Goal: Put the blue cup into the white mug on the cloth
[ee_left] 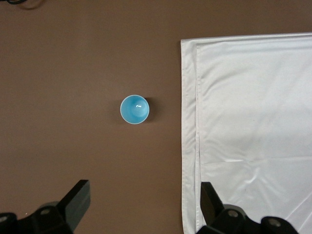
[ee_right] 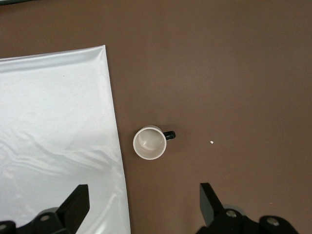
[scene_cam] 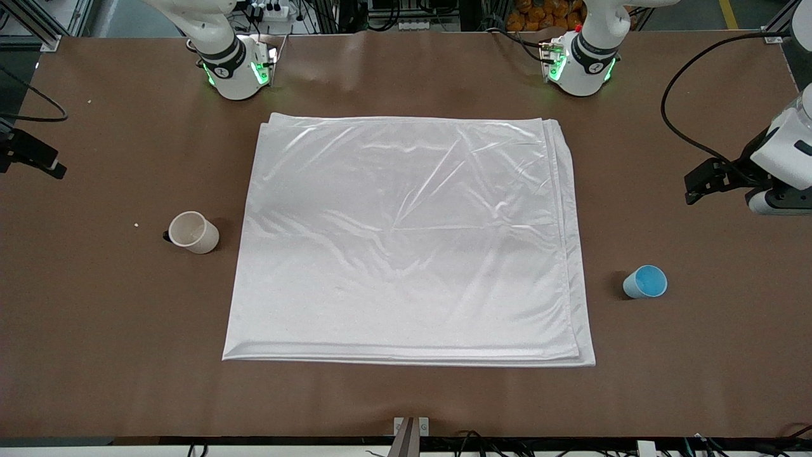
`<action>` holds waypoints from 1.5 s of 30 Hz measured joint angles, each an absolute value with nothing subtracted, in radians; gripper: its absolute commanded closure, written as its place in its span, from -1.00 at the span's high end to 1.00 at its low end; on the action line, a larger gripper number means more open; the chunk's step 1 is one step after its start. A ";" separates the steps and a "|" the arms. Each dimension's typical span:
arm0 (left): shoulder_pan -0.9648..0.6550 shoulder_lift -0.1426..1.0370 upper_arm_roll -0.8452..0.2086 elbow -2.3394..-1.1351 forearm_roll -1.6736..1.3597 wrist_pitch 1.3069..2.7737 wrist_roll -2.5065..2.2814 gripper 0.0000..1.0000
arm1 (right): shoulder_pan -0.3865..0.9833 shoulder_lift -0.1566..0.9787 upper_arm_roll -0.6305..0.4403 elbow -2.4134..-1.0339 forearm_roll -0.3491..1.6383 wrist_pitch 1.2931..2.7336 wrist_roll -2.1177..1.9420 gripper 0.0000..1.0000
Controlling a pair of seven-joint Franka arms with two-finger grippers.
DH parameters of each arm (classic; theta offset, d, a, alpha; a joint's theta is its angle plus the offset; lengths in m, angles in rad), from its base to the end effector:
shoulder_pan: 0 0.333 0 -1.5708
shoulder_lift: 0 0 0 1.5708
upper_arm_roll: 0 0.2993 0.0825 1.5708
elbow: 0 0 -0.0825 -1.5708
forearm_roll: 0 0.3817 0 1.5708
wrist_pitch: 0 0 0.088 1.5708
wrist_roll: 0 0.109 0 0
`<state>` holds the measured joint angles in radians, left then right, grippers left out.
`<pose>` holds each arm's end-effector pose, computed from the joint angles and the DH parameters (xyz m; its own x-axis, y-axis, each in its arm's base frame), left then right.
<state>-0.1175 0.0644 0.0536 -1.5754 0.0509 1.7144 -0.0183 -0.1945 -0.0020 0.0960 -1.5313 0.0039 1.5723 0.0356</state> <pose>0.5830 -0.0334 0.5804 0.9957 -0.0531 0.0754 -0.0492 -0.9974 -0.0528 0.5498 -0.0538 0.6256 0.9901 -0.1336 0.0428 -0.1335 -0.9910 -0.0052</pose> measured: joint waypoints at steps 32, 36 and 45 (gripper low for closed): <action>-0.097 0.170 0.072 -1.606 0.056 1.748 0.039 1.00 | -0.186 -0.002 0.102 -1.587 0.000 1.647 0.036 1.00; -0.079 0.233 0.075 -1.607 0.067 1.792 0.043 1.00 | -0.186 -0.002 0.102 -1.603 0.000 1.656 0.036 1.00; -0.025 0.367 0.077 -1.608 0.083 1.912 0.058 1.00 | -0.185 -0.002 0.104 -1.677 0.000 1.723 0.034 1.00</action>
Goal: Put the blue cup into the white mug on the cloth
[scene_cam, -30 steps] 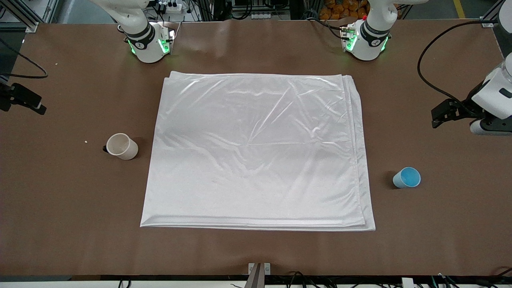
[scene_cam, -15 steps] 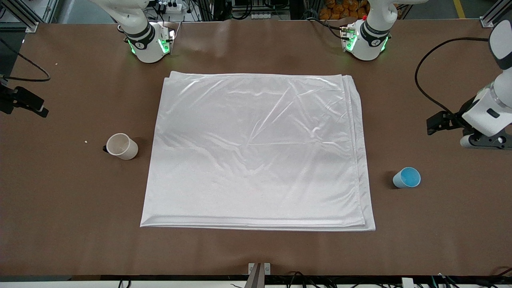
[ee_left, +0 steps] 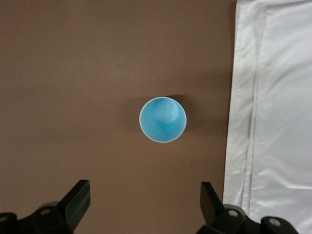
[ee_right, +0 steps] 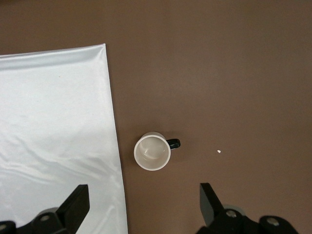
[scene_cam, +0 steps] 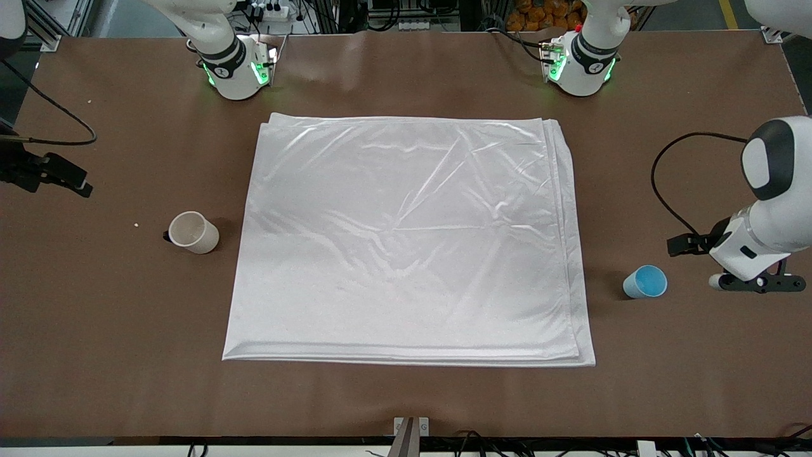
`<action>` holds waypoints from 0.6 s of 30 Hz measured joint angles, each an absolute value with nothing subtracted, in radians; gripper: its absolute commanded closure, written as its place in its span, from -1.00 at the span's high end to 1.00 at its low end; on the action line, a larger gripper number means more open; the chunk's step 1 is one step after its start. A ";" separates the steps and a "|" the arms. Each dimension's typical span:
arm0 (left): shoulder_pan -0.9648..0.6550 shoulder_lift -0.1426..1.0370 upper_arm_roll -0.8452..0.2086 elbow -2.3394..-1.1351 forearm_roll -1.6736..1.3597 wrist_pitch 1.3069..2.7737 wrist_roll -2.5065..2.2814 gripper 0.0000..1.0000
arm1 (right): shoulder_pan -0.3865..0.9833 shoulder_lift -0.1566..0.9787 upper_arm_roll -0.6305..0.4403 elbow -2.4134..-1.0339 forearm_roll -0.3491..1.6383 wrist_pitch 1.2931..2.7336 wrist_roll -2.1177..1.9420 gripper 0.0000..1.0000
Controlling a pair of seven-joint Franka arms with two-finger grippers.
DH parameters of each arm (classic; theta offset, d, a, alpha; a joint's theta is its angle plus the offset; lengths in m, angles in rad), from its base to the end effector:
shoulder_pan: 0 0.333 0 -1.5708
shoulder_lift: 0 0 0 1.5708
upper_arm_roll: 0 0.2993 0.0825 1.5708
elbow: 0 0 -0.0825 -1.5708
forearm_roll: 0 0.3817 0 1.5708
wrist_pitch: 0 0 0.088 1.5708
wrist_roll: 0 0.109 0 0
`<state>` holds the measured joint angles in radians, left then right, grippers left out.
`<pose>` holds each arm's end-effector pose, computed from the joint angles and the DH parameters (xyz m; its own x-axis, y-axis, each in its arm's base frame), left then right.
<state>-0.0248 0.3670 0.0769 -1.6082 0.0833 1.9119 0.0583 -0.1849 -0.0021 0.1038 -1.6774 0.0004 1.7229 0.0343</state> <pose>0.6478 0.0349 0.3951 0.9969 -0.0372 -0.0700 -0.0441 -0.9940 -0.1001 0.5613 -0.0455 0.5700 0.9922 -0.1151 0.0475 -0.1151 -0.9933 -0.0018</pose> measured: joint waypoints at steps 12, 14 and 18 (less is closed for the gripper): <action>0.017 0.491 0.077 -1.608 0.114 2.055 0.092 1.00 | -0.178 -0.002 0.106 -1.823 0.000 1.862 -0.007 1.00; 0.023 0.511 0.077 -1.608 0.114 2.072 0.096 1.00 | -0.178 -0.002 0.106 -1.851 0.000 1.888 -0.028 1.00; 0.028 0.547 0.077 -1.608 0.114 2.097 0.097 1.00 | -0.175 -0.002 0.106 -1.886 0.000 1.910 -0.053 1.00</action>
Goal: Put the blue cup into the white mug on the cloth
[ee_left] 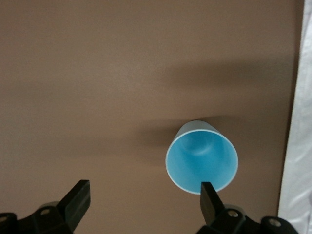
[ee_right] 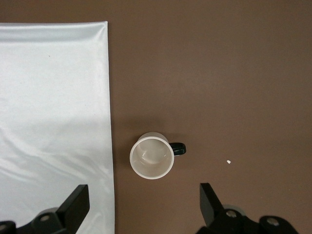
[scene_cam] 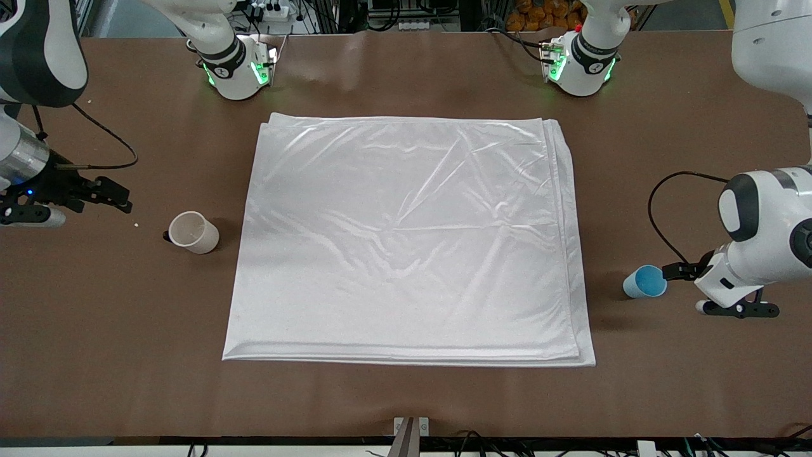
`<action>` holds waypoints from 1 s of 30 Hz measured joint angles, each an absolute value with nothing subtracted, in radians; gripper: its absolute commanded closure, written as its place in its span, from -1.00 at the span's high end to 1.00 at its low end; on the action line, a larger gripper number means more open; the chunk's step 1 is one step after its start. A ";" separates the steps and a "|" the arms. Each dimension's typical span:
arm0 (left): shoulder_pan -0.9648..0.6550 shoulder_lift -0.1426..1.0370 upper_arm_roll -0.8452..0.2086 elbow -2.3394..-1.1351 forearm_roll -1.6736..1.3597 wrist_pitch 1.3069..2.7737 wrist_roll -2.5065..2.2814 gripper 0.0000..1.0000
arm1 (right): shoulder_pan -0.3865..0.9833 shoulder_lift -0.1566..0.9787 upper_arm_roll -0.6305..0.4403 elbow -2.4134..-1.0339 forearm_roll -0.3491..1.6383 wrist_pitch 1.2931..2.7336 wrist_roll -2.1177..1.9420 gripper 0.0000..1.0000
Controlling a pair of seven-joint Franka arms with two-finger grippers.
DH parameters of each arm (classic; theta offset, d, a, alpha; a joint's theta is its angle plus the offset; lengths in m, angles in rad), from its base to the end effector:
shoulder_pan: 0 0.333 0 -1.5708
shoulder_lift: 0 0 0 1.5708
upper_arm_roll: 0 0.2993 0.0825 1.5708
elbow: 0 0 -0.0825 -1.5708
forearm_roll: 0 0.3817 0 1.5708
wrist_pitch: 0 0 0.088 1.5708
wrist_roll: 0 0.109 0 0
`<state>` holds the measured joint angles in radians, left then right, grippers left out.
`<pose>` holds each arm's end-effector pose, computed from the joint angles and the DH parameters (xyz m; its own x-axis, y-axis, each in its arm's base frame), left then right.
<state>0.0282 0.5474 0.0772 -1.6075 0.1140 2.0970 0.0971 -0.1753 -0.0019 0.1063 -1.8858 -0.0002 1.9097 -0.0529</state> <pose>0.6682 0.0705 0.2915 0.9956 -0.0570 -0.0743 -0.0662 -0.9895 -0.1282 0.5599 -0.0387 0.4867 0.9995 -0.0160 0.0257 -0.0161 -0.9999 0.0017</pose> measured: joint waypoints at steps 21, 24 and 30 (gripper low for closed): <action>0.027 0.652 0.076 -1.606 0.114 2.201 0.097 0.01 | -0.189 0.013 0.097 -2.009 -0.002 2.014 -0.355 0.97; 0.027 0.658 0.076 -1.606 0.114 2.207 0.097 -0.57 | -0.198 0.017 0.096 -2.023 -0.002 2.031 -0.426 0.97; 0.026 0.658 0.073 -1.603 0.114 2.207 0.070 -1.00 | -0.220 0.031 0.095 -2.033 -0.003 2.047 -0.594 0.97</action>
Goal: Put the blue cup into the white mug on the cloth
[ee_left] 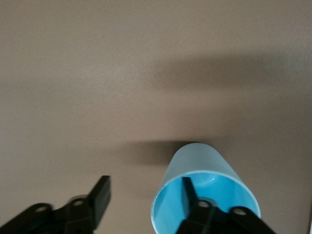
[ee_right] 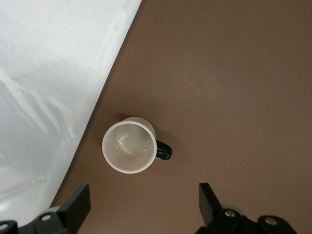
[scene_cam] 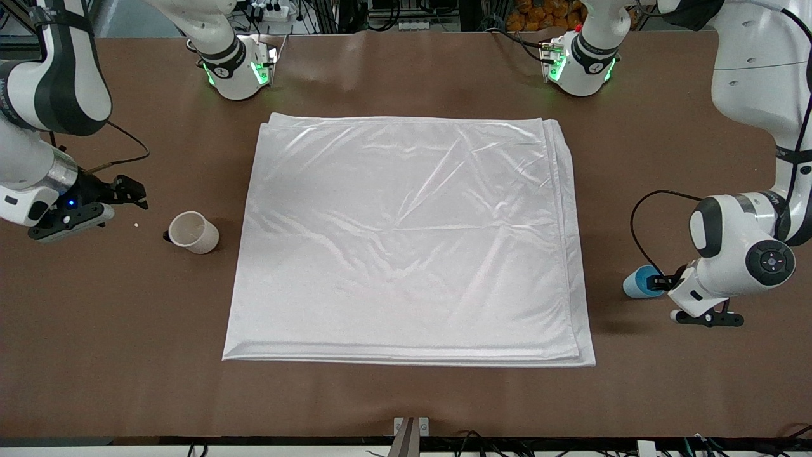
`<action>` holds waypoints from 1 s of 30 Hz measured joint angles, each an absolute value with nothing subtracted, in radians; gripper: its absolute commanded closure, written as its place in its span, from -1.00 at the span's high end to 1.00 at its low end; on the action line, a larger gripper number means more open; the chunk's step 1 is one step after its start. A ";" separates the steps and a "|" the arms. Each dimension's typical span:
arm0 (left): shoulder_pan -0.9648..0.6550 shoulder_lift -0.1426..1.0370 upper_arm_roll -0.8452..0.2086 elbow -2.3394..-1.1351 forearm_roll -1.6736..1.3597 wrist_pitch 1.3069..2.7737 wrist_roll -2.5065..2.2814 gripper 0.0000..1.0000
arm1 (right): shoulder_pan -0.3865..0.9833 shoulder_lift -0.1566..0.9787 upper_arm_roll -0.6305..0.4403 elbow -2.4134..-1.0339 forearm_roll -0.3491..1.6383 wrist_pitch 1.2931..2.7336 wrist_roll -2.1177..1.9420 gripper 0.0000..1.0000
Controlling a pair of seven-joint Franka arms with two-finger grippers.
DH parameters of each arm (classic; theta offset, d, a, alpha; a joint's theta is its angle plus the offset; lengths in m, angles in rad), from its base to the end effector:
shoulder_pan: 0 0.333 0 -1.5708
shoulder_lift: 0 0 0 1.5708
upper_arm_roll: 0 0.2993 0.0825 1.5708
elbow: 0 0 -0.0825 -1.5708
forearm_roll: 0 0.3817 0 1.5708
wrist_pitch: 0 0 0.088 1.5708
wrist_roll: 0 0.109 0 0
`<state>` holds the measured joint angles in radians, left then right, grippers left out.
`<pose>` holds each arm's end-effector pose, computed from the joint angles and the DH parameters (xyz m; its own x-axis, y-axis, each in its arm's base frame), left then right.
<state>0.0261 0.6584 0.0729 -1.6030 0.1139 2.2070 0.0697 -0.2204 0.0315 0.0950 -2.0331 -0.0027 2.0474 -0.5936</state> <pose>0.6743 0.0654 0.2274 0.9964 -0.0504 -0.0681 -0.0588 -0.9901 -0.1275 0.5488 -0.0696 0.4109 0.8917 0.4524 -0.0138 0.4523 -0.8918 -0.0101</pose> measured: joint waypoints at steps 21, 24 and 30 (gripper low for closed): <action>0.014 0.648 0.047 -1.593 0.108 2.201 -0.001 -1.00 | -0.283 0.119 0.092 -2.111 -0.003 2.203 -1.038 1.00; 0.014 0.647 0.045 -1.591 0.107 2.202 -0.001 -1.00 | -0.283 0.120 0.092 -2.144 -0.003 2.244 -1.080 1.00; 0.015 0.628 0.037 -1.586 0.107 2.191 -0.002 -1.00 | -0.283 0.130 0.092 -2.185 -0.004 2.295 -1.183 1.00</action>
